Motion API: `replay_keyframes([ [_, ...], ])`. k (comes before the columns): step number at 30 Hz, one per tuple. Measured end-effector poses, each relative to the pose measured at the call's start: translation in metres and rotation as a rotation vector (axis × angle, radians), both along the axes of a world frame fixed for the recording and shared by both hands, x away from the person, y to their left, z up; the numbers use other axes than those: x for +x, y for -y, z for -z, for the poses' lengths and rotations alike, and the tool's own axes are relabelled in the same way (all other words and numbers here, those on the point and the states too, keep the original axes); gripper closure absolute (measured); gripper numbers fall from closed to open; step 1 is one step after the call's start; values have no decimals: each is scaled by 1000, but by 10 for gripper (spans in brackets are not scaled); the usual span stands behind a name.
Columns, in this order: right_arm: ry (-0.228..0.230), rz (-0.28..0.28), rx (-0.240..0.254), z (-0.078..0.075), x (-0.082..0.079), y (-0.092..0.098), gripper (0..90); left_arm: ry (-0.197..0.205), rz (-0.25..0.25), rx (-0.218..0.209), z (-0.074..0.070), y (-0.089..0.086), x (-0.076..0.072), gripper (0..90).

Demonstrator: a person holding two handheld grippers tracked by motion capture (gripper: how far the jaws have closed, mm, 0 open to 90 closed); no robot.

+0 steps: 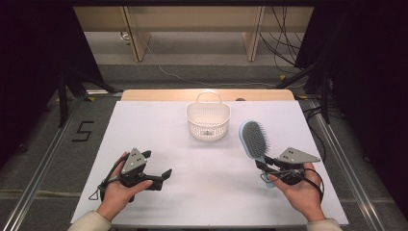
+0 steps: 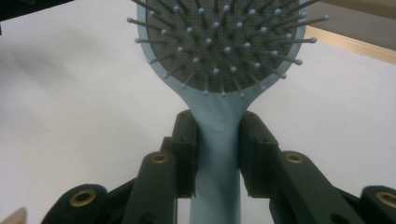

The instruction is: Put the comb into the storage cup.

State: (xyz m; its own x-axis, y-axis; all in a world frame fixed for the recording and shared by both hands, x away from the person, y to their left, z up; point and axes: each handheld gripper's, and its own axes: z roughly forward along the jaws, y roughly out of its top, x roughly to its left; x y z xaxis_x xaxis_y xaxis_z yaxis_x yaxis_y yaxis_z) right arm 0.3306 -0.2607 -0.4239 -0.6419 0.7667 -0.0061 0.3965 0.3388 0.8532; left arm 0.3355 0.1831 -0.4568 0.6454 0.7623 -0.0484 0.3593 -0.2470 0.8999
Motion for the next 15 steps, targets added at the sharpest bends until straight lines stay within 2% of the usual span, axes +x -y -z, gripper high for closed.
replay_keyframes([
  [15,13,12,36,-2,2,0,704,15,3,14,0,1,0,4],
])
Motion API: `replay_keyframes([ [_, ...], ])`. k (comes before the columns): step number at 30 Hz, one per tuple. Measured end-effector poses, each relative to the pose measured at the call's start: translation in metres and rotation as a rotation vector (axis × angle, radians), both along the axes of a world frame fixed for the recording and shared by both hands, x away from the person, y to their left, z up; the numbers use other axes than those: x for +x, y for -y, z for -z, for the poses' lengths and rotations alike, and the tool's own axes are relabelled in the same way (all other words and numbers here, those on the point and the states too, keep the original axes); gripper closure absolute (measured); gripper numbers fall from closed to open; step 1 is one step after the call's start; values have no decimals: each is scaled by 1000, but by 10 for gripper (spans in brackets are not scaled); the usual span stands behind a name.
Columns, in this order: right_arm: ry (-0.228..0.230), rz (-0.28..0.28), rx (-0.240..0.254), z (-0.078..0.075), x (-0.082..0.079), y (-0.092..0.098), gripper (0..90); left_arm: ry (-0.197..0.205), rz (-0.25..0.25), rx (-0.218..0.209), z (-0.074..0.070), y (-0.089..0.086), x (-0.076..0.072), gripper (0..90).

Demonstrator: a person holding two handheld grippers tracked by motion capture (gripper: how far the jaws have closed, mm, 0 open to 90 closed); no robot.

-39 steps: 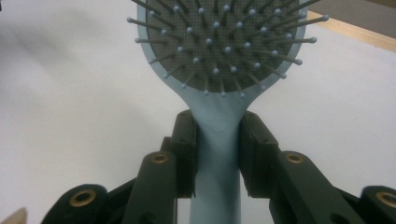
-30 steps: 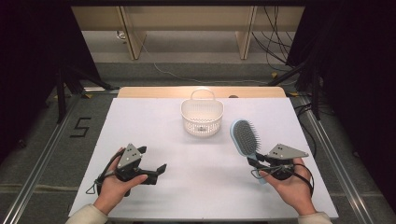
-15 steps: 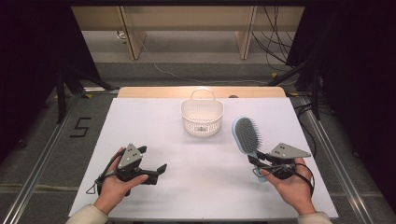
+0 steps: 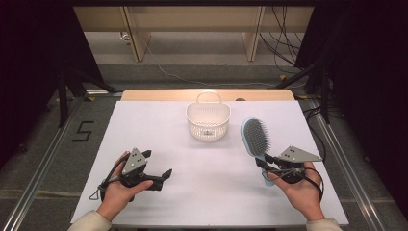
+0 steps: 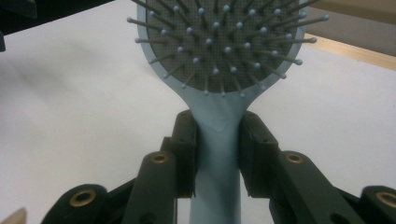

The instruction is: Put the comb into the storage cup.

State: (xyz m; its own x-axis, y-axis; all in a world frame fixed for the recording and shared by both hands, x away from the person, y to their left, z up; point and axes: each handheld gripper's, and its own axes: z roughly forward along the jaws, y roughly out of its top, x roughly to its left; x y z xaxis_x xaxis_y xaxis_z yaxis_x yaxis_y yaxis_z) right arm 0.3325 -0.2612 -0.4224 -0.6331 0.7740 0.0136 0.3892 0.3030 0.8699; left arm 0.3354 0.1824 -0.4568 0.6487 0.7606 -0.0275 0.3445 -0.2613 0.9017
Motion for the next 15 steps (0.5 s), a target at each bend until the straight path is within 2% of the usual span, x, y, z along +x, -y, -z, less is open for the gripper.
replay_keyframes([
  [15,16,10,18,-2,3,-2,704,4,0,2,0,0,0,4],
])
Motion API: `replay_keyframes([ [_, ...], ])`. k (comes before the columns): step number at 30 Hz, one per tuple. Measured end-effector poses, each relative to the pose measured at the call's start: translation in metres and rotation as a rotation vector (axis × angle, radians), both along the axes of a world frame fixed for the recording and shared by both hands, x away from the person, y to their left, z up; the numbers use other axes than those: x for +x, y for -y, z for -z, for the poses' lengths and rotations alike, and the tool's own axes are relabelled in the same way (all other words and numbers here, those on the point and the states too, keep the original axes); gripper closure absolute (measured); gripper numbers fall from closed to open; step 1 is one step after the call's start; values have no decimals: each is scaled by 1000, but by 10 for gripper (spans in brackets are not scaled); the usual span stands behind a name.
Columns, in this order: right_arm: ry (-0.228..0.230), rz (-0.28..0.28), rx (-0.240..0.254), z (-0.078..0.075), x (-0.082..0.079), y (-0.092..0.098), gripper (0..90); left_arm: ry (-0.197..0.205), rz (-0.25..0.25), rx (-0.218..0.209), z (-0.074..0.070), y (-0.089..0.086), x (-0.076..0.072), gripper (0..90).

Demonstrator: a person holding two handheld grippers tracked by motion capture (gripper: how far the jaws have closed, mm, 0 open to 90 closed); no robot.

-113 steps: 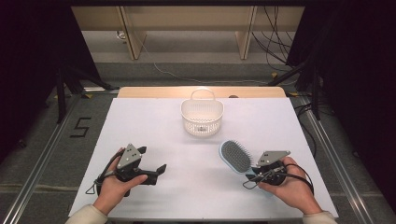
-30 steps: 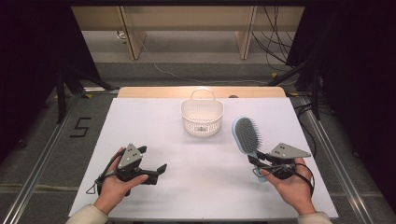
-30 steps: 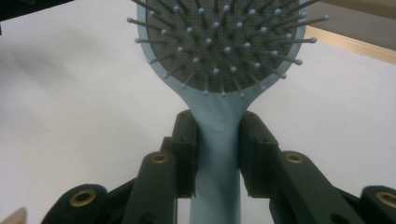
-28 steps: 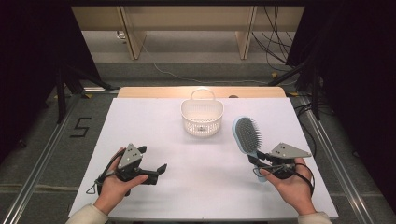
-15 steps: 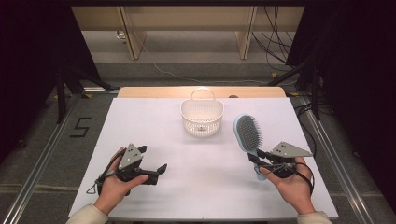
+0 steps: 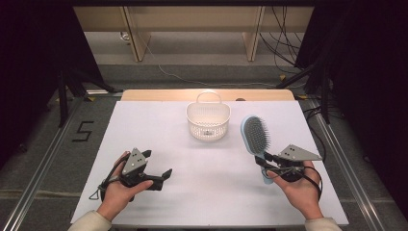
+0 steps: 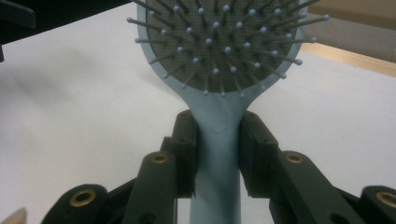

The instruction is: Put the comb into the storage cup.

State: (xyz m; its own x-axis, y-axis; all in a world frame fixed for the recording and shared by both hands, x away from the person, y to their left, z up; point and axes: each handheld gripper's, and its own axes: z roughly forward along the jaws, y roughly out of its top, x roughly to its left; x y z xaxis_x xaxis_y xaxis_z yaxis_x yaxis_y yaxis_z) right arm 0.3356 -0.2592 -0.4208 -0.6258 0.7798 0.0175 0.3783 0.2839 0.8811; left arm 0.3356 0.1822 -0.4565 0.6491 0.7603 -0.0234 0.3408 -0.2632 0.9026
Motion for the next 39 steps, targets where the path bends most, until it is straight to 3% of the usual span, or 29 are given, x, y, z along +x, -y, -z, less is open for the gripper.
replay_keyframes([
  [39,27,30,32,-5,6,-2,704,0,-2,-5,0,0,0,4],
])
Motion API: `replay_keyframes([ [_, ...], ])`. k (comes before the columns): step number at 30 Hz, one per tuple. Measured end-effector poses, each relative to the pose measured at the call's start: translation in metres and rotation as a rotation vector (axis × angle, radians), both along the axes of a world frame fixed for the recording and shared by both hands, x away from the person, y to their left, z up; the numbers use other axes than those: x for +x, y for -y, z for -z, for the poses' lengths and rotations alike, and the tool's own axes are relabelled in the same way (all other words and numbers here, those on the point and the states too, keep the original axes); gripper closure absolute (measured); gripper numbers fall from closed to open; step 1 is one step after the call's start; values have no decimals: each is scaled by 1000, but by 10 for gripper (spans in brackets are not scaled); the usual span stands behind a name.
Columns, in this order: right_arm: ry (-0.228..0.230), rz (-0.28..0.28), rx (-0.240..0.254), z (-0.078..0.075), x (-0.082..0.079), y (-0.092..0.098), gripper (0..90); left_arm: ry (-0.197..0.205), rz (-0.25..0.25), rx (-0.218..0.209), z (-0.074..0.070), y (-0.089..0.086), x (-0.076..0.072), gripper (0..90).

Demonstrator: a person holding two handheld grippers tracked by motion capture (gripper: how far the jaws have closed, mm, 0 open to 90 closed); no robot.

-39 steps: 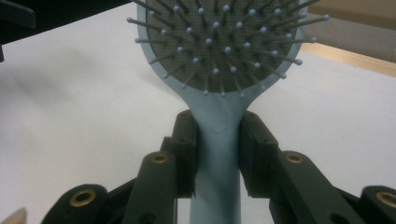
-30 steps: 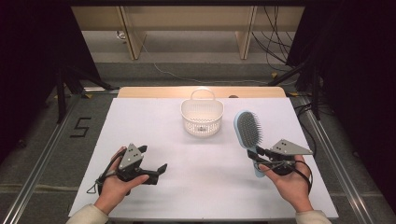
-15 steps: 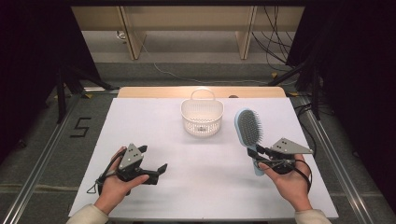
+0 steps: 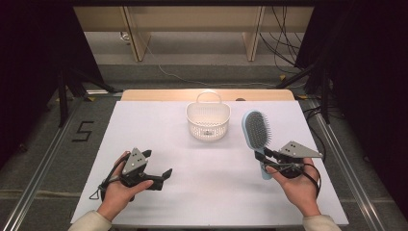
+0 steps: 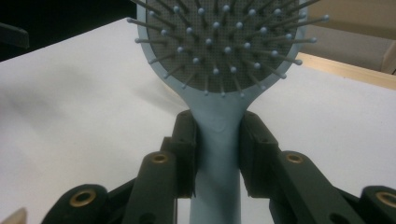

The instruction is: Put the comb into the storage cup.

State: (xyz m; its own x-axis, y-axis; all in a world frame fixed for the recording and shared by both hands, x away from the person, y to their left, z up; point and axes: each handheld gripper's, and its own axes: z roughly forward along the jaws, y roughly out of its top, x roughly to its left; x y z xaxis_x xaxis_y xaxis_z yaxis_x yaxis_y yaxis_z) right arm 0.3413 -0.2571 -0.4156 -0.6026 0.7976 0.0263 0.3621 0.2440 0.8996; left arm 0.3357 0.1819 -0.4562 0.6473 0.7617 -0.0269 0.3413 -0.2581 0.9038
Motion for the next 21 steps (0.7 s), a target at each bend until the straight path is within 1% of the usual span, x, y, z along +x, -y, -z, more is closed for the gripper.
replay_keyframes([
  [21,18,20,19,-5,3,1,705,-1,-2,-2,0,-1,1,4],
])
